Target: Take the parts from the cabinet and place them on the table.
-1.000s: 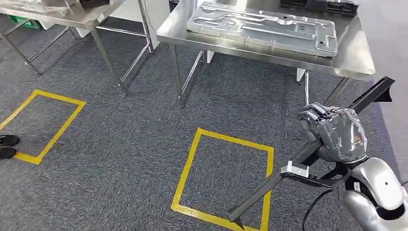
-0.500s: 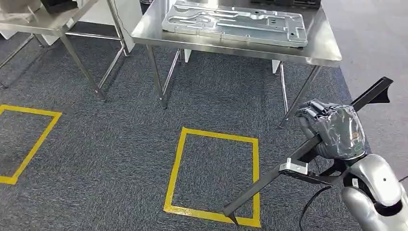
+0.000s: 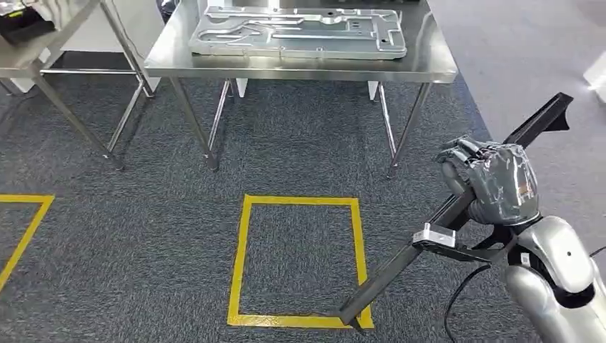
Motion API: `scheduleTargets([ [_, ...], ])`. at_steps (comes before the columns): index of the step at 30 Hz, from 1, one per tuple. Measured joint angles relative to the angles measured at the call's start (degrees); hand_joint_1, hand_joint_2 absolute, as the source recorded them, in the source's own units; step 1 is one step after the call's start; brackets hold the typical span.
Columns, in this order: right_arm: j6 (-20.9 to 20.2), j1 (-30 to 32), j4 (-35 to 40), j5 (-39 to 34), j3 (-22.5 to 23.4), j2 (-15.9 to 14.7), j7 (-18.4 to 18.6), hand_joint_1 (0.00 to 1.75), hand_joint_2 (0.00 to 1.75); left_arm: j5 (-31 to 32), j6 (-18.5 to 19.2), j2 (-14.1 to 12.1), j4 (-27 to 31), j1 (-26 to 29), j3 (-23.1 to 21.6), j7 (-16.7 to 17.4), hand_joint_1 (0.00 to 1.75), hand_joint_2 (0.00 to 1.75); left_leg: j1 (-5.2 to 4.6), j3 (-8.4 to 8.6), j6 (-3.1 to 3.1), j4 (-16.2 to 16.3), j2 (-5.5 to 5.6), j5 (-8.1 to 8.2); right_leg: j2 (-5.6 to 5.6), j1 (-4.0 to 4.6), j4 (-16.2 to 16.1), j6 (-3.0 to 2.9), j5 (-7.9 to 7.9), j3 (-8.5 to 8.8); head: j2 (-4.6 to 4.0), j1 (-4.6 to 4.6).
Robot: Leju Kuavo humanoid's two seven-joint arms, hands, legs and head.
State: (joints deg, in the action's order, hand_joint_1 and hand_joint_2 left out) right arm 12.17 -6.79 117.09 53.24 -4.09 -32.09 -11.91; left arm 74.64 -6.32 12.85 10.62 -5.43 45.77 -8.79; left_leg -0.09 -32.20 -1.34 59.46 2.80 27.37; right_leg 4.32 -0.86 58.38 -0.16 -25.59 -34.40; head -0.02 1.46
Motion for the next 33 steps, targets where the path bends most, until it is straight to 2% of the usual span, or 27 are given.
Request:
scheduleTargets([
  [1, 0.0, -0.5, -0.1, 0.0, -0.1, 0.1, 0.0, 1.75, 1.75, 0.0, 0.0, -0.1, 0.0, 0.0, 0.0, 0.0, 0.00, 1.75, 0.23, 0.45, -0.33, -1.1, 1.08, 0.55, 0.39, 0.39, 0.2, 0.30, 0.10, -0.24, 0.00, -0.02],
  [2, -0.1, -0.6, -0.3, 0.0, -0.3, 0.2, 0.1, 1.75, 1.75, 0.0, -0.2, 0.1, 0.0, -0.1, 0.0, -0.1, 0.00, 1.75, -0.04, 0.58, -0.08, -1.2, 0.51, 0.51, 0.99, -0.17, 0.1, 0.73, 0.28, -0.51, 0.00, 0.00],
  [3, 0.0, -0.6, -0.4, 0.0, -0.5, 0.2, 0.1, 1.75, 1.75, 0.0, -0.2, 0.1, 0.0, -0.2, 0.0, -0.1, 0.00, 1.75, -0.27, 0.61, -0.18, -1.3, 0.30, 0.49, 1.37, -0.40, -0.1, 1.10, 0.42, -0.63, 0.00, 0.00],
  [4, 0.0, -0.6, -0.4, 0.1, -0.5, 0.2, 0.2, 1.75, 1.75, 0.0, -0.2, 0.2, 0.0, -0.2, 0.0, -0.1, 0.00, 1.75, -0.37, 0.67, -0.37, -1.4, -0.11, 0.36, 1.90, -0.49, -0.3, 1.54, 0.65, -0.63, 0.00, 0.00],
  [5, 0.0, -0.6, -0.4, 0.2, -0.6, 0.2, 0.3, 1.75, 1.75, 0.0, -0.2, 0.3, 0.0, -0.3, 0.0, -0.1, 0.00, 1.75, 0.21, 0.95, -0.78, -2.3, -0.66, -0.20, 2.25, -0.03, -0.5, 1.96, 0.77, -0.58, 0.00, 0.00],
  [6, 0.1, -0.5, -0.4, 0.2, -0.6, 0.2, 0.3, 1.75, 1.75, 0.0, -0.3, 0.3, 0.0, -0.3, 0.0, -0.1, 0.00, 1.75, 0.32, 1.32, -0.92, -3.0, -1.44, -0.64, -0.17, -0.06, 0.7, 1.88, -0.09, -0.94, 0.00, -0.02],
  [7, 0.2, -0.9, -0.5, 0.3, -0.7, 0.1, 0.5, 1.75, 1.75, 0.1, -0.4, 0.3, 0.0, -0.4, 0.0, -0.1, 0.00, 1.75, 0.32, 1.45, -1.37, -3.4, -1.91, -0.77, -2.60, 0.04, 3.3, 2.22, -1.92, -2.04, 0.00, -0.02],
  [8, 0.3, -1.0, -0.5, 0.4, -0.8, 0.2, 0.6, 1.75, 1.75, 0.1, -0.4, 0.4, 0.0, -0.4, 0.0, -0.1, 0.00, 1.75, 0.23, 1.39, -1.43, -3.4, -2.51, -0.79, -3.42, -0.08, 7.4, 2.51, -4.25, -4.03, 0.00, -0.02],
  [9, 0.3, -0.8, -0.5, 0.5, -0.9, 0.3, 0.6, 1.75, 1.75, 0.1, -0.4, 0.4, 0.0, -0.4, 0.0, -0.1, 0.00, 1.75, 0.21, 1.35, -1.43, -3.3, -3.02, -0.75, -3.71, -0.25, 11.7, 2.75, -6.21, -6.09, 0.00, -0.02],
  [10, 0.4, -0.5, -0.6, 0.6, -0.9, 0.3, 0.6, 1.75, 1.75, 0.2, -0.4, 0.4, 0.0, -0.4, 0.0, -0.1, 0.00, 1.75, 0.20, 1.30, -1.40, -3.3, -3.65, -0.69, -3.75, -0.46, 15.6, 3.04, -7.51, -7.99, 0.00, -0.02],
  [11, 0.4, -0.4, -0.7, 0.8, -0.9, 0.3, 0.7, 1.75, 1.75, 0.2, -0.3, 0.4, 0.0, -0.4, 0.0, -0.1, 0.00, 1.75, 0.22, 1.30, -1.32, -3.3, -4.19, -0.63, -3.83, -0.66, 16.9, 3.29, -7.36, -8.72, 0.00, -0.02],
  [12, 0.5, -0.4, -0.8, 1.0, -0.9, 0.4, 0.9, 1.75, 1.75, 0.4, -0.3, 0.4, 0.0, -0.4, 0.0, -0.1, 0.00, 1.75, 0.26, 1.33, -1.16, -3.2, -4.53, -0.51, -4.03, -0.89, 15.4, 3.54, -5.89, -8.03, 0.00, -0.02],
  [13, 0.7, -0.4, -0.8, 1.5, -0.9, 0.4, 1.1, 1.75, 1.75, 0.6, -0.2, 0.5, 0.0, -0.4, 0.0, 0.1, 0.00, 1.75, 0.35, 1.36, -0.87, -2.9, -4.88, -0.30, -4.31, -1.10, 11.4, 3.75, -3.57, -5.94, 0.00, -0.02],
  [14, 1.0, -0.3, -0.8, 1.8, -0.9, 0.4, 1.2, 1.75, 1.75, 0.6, -0.2, 0.6, 0.0, -0.5, 0.0, 0.1, 0.00, 1.75, 0.49, 1.38, -0.55, -2.6, -5.29, 0.01, -4.81, -1.27, 5.9, 3.92, -1.03, -2.95, 0.00, -0.02],
  [15, 1.2, -0.3, -0.8, 2.1, -0.9, 0.4, 1.3, 1.75, 1.75, 0.6, -0.2, 0.7, 0.0, -0.5, 0.0, 0.2, 0.00, 1.75, 0.53, 1.38, -0.17, -2.1, -5.46, 0.39, -5.55, -1.45, 1.0, 4.05, 0.55, -0.29, 0.00, -0.02],
  [16, 1.4, -0.4, -0.9, 2.2, -1.0, 0.5, 1.3, 1.75, 1.75, 0.6, -0.2, 0.6, 0.0, -0.7, 0.0, 0.3, 0.00, 1.75, 0.09, 1.01, 0.35, -1.8, -5.59, 0.77, -5.62, -0.83, 0.4, 3.45, -0.38, 0.03, 0.00, -0.02],
  [17, 1.6, -0.1, -0.8, 2.3, -0.9, 0.5, 1.4, 1.75, 1.75, 0.6, -0.1, 0.6, 0.0, -0.8, 0.0, 0.3, 0.00, 1.75, 0.08, 1.18, 0.62, -1.5, -5.67, 0.93, -5.01, -0.85, 0.2, 2.58, -0.15, -0.15, 0.00, -0.02],
  [19, 1.7, 0.1, -0.9, 2.4, -1.0, 0.6, 1.5, 1.75, 1.75, 0.6, 0.1, 0.6, 0.0, -1.0, 0.0, 0.3, 0.00, 1.75, 0.05, 1.34, 1.10, -1.9, -5.80, 0.67, -4.87, -0.62, 0.3, 1.98, -0.13, -0.31, 0.00, 0.00],
  [20, 1.8, 0.2, -0.9, 2.4, -1.0, 0.6, 1.5, 1.75, 1.75, 0.6, 0.2, 0.5, 0.0, -1.0, 0.0, 0.3, 0.00, 1.75, -0.01, 1.15, 0.72, -1.8, -5.77, 1.09, -4.96, -0.96, 0.1, 1.89, 0.02, -0.19, 0.00, -0.02],
  [21, 1.9, 0.1, -0.9, 2.4, -1.0, 0.6, 1.5, 1.75, 1.75, 0.6, 0.2, 0.5, 0.0, -1.0, 0.0, 0.3, 0.00, 1.75, 0.08, 1.13, -0.06, -1.9, -5.74, 0.69, -4.89, -0.87, 0.0, 1.87, 0.02, -0.19, 0.00, 0.00],
  [25, 2.3, 0.3, -0.9, 2.6, -1.0, 0.7, 1.5, 1.75, 1.75, 0.6, 0.1, 0.5, 0.0, -1.0, 0.0, 0.4, 0.00, 1.75, 0.24, 1.31, 0.07, -2.3, -5.73, 0.58, -4.91, -0.51, 0.1, 1.20, -0.14, -0.20, 0.00, 0.00],
  [30, 2.4, 0.3, -1.3, 2.7, -1.0, 0.7, 1.5, 1.75, 1.75, 0.6, 0.2, 0.5, 0.0, -1.0, 0.0, 0.4, 0.00, 1.75, 0.36, 1.34, 0.74, -2.5, -5.73, 0.37, -4.96, -0.38, 0.2, 0.93, -0.17, -0.25, 0.00, 0.00],
  [33, 2.6, 0.3, -1.5, 2.8, -1.2, 0.7, 1.5, 1.75, 1.75, 0.2, 0.2, 0.5, 0.0, -1.0, 0.0, -0.2, 0.00, 1.75, 0.42, 1.34, 1.61, -2.6, -5.72, 0.35, -4.97, -0.37, 0.2, 0.93, -0.17, -0.27, 0.00, 0.00],
])
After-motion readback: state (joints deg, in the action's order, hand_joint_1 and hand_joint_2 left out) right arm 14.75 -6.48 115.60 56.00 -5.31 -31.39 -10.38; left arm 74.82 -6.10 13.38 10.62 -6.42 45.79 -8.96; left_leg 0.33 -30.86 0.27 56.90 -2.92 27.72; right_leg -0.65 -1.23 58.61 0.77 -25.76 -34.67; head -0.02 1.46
